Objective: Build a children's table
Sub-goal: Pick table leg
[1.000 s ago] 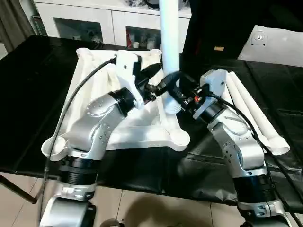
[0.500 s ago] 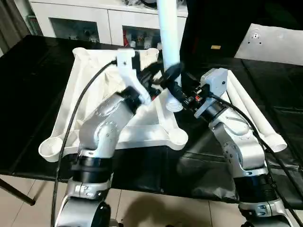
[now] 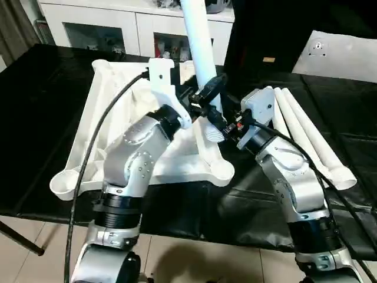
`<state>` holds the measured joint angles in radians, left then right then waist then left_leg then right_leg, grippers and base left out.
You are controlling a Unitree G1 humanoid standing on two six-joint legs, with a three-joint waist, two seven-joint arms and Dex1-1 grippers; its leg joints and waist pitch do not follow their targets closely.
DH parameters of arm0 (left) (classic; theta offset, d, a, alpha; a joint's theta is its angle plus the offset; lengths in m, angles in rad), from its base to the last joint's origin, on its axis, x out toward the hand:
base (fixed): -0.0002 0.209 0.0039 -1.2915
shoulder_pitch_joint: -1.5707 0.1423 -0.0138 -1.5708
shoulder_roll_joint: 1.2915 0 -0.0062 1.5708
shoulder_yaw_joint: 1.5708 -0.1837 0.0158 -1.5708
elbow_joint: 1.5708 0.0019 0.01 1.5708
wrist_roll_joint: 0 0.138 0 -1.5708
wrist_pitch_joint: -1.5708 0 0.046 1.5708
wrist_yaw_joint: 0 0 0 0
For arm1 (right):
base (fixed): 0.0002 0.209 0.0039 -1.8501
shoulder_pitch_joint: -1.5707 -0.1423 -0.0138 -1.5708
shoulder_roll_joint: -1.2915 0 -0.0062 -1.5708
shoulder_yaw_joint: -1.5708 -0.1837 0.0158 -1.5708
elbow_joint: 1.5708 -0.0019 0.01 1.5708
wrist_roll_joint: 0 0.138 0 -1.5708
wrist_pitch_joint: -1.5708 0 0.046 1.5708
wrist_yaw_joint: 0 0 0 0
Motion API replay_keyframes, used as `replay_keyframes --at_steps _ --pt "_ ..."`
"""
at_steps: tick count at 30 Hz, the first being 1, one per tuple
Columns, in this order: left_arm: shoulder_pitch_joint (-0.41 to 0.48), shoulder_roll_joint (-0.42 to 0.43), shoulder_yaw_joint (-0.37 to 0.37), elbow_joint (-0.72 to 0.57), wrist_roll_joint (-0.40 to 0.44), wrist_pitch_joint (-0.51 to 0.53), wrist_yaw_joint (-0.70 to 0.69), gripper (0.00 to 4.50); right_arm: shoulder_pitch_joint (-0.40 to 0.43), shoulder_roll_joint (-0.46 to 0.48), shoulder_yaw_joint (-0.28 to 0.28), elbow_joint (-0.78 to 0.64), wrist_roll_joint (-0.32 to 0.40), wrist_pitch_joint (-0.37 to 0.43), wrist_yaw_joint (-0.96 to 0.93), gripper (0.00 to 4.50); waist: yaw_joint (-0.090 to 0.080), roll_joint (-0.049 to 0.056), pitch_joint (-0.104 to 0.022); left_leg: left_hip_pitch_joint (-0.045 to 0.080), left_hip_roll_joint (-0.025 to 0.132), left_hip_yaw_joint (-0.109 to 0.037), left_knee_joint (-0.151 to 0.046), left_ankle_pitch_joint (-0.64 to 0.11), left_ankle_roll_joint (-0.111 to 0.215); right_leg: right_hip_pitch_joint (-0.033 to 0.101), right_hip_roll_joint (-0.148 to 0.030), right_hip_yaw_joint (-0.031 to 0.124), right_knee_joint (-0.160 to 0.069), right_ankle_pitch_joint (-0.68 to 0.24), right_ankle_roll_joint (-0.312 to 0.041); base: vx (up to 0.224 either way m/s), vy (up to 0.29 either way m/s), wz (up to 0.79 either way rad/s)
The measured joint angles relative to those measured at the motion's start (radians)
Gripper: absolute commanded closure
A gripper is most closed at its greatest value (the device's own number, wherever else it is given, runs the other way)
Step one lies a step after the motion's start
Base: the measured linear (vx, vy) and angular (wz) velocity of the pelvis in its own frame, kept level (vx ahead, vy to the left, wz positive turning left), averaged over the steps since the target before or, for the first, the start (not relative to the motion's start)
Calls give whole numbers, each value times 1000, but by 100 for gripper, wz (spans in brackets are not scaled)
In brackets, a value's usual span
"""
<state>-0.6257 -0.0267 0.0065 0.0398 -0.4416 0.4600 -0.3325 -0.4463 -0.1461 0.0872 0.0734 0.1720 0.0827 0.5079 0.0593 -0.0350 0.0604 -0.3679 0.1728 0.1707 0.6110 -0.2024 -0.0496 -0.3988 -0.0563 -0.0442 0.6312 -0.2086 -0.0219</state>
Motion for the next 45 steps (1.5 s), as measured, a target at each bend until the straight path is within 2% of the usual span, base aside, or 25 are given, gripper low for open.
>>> replay_keyframes --at_steps 16,17,19,23,26,30,31,37,41,45 --pt "-2 -4 37 2 -44 13 -14 248 -17 8 7 7 -6 -3 -2 272 0 0 0 0 0 0 0 0 0 0 0 0 0 0 0 0 0 0" --pt "-3 -1 38 5 -44 13 -14 248 -17 9 7 7 -5 0 -2 237 0 0 0 0 0 0 0 0 0 0 0 0 0 1 0 0 0 0" --pt "-12 7 39 17 -44 12 -15 248 -17 16 0 7 18 14 0 200 0 0 0 0 0 0 0 0 0 0 0 0 0 1 0 0 0 0" --pt "-44 52 77 69 -32 -1 -12 254 -16 19 -12 -35 93 48 36 174 -6 0 0 0 0 0 0 0 1 0 0 0 0 2 0 0 0 0" --pt "-58 88 101 96 -32 -7 -20 257 -14 3 -33 -92 170 112 87 143 -1 0 0 0 0 0 0 0 1 0 0 0 -1 2 0 0 0 0" --pt "-72 133 108 126 -34 -1 -56 257 -1 -26 -61 -128 230 185 110 127 4 0 0 0 0 0 1 1 1 0 0 0 -1 2 0 0 0 0" --pt "-73 141 108 128 -34 3 -64 259 0 -29 -70 -132 238 198 110 104 4 0 0 0 0 0 1 1 1 0 0 0 -1 2 0 0 0 0" --pt "-78 189 105 132 -78 72 -179 259 -27 -133 -120 -144 308 398 113 60 4 0 0 0 0 0 2 2 1 0 -1 0 0 3 1 0 0 0" --pt "-98 229 99 131 -137 130 -281 259 -35 -203 -118 -153 387 527 197 23 4 0 0 0 0 0 2 3 0 0 -1 0 0 3 1 0 0 0" --pt "-104 253 76 127 -173 179 -379 259 -42 -247 -103 -194 459 594 287 20 5 0 0 0 0 0 2 3 0 0 -1 0 0 3 1 0 0 0"
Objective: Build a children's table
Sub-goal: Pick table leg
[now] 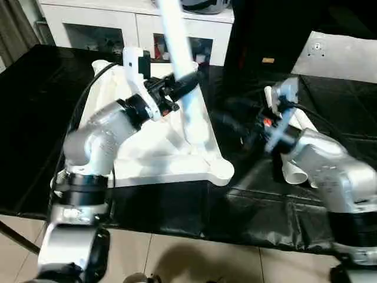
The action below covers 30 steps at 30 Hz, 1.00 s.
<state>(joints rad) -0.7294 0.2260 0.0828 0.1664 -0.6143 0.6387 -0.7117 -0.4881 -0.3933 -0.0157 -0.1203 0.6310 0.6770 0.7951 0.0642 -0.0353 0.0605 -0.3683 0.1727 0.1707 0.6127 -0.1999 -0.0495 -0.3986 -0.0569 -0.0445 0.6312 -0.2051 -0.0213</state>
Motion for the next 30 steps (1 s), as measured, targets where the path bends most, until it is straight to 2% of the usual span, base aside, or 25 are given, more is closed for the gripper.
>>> replay_keyframes --at_steps 6,8,10,13,16,22,23,30 --pt "0 43 -61 -64 -29 55 -123 259 -21 -39 30 -18 26 59 84 19 4 -2 1 0 0 0 0 1 0 0 0 0 0 0 0 0 0 0" --pt "0 42 -65 -73 -42 69 -142 259 -21 -46 42 -16 26 60 93 47 7 -3 1 0 0 0 0 1 0 0 0 0 0 0 0 0 0 0" --pt "0 43 -74 -77 -49 78 -161 259 -22 -50 54 -9 24 60 99 55 10 -3 1 0 0 0 0 1 -1 0 0 0 0 1 0 0 0 0" --pt "0 44 -102 -94 -60 84 -199 259 -28 -52 82 8 16 60 123 95 15 -4 1 0 0 0 0 1 -1 0 0 0 0 1 0 0 0 0" --pt "0 45 -107 -112 -62 88 -222 259 -28 -53 102 11 2 60 138 115 17 -4 1 0 0 0 0 2 -1 0 0 0 0 1 0 0 0 0" --pt "0 46 -110 -115 -74 99 -245 259 -28 -56 113 15 -5 64 143 167 23 -4 0 0 0 0 0 2 -1 0 0 0 0 1 0 0 0 0" --pt "0 46 -111 -116 -78 100 -245 259 -28 -56 115 15 -5 67 145 188 23 -4 1 0 0 0 0 2 -2 0 0 0 0 1 0 0 0 0" --pt "0 47 -118 -124 -80 103 -258 259 -28 -62 122 15 -5 75 166 240 24 -6 0 0 0 0 0 2 -2 0 0 0 0 1 0 0 0 0"
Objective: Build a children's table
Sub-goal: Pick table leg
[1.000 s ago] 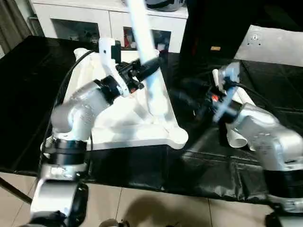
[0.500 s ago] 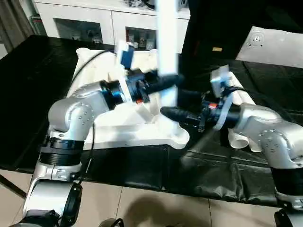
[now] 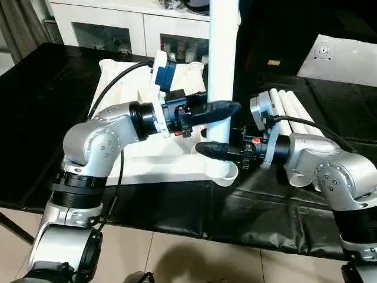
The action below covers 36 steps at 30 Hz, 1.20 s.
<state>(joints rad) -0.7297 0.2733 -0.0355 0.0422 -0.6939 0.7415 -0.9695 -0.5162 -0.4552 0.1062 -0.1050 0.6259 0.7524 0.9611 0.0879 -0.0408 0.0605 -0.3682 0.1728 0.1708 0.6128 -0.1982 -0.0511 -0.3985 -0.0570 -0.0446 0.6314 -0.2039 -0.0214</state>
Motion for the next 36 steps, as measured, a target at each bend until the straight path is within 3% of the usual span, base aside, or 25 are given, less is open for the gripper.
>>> replay_keyframes --at_steps 17,19,23,25,29,36 --pt "0 -10 0 0 4 -4 21 260 3 4 -3 0 -3 -4 -3 255 0 0 0 0 0 0 0 0 0 0 0 0 0 0 0 0 0 0" --pt "0 -16 1 0 3 -5 32 204 6 10 -8 0 -4 -9 -9 255 1 -1 0 0 0 0 0 0 0 0 0 0 0 0 0 0 0 0" --pt "0 -52 41 -3 -17 14 109 178 7 61 -18 0 -25 -42 -73 255 -1 -1 0 0 0 0 0 1 -1 0 0 0 1 0 0 0 0 0" --pt "0 -54 39 -11 -10 8 130 143 7 72 -18 1 -35 -53 -92 256 0 -1 0 0 0 0 0 1 -1 0 0 0 1 0 0 0 0 0" --pt "7 -72 37 -26 58 -61 196 123 7 111 -22 11 -73 -93 -163 256 -1 -1 -1 0 0 0 0 0 -2 0 0 0 1 1 0 0 0 0" --pt "20 -158 13 -38 231 -199 443 120 8 210 -24 51 -186 -182 -354 256 -1 -2 0 -1 0 0 0 1 -5 0 0 0 0 3 2 0 0 0"
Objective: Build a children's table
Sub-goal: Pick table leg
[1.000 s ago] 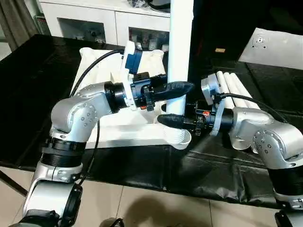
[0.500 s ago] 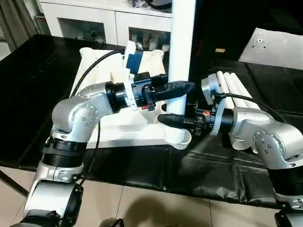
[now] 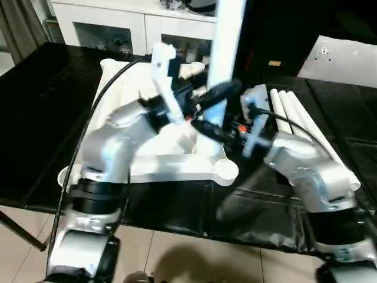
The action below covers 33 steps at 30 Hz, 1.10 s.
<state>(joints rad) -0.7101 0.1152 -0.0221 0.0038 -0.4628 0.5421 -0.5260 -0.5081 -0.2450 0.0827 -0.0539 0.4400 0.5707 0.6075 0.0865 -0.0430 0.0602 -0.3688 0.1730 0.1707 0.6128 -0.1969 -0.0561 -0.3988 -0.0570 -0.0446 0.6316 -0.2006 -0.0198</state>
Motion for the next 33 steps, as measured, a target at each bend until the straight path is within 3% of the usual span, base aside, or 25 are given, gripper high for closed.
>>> replay_keyframes --at_steps 7,9,13,33 --pt "10 -114 0 -9 101 -72 223 120 11 103 23 0 -70 -77 -129 257 -1 0 0 0 0 0 0 0 -1 0 0 0 0 0 0 0 0 0" --pt "17 -135 1 -11 109 -86 256 154 13 119 24 0 -85 -86 -154 257 -1 0 0 0 0 0 0 0 -1 0 0 0 0 1 1 0 0 0" --pt "41 -187 4 -41 125 -92 330 154 16 155 25 12 -98 -109 -196 257 -3 0 0 -1 0 0 0 0 -1 -1 0 0 -1 1 1 0 0 0" --pt "49 -198 -13 -46 141 -109 353 154 16 172 26 22 -142 -138 -240 257 -8 0 0 -1 0 0 0 1 -1 -1 0 0 -1 1 2 0 0 0"
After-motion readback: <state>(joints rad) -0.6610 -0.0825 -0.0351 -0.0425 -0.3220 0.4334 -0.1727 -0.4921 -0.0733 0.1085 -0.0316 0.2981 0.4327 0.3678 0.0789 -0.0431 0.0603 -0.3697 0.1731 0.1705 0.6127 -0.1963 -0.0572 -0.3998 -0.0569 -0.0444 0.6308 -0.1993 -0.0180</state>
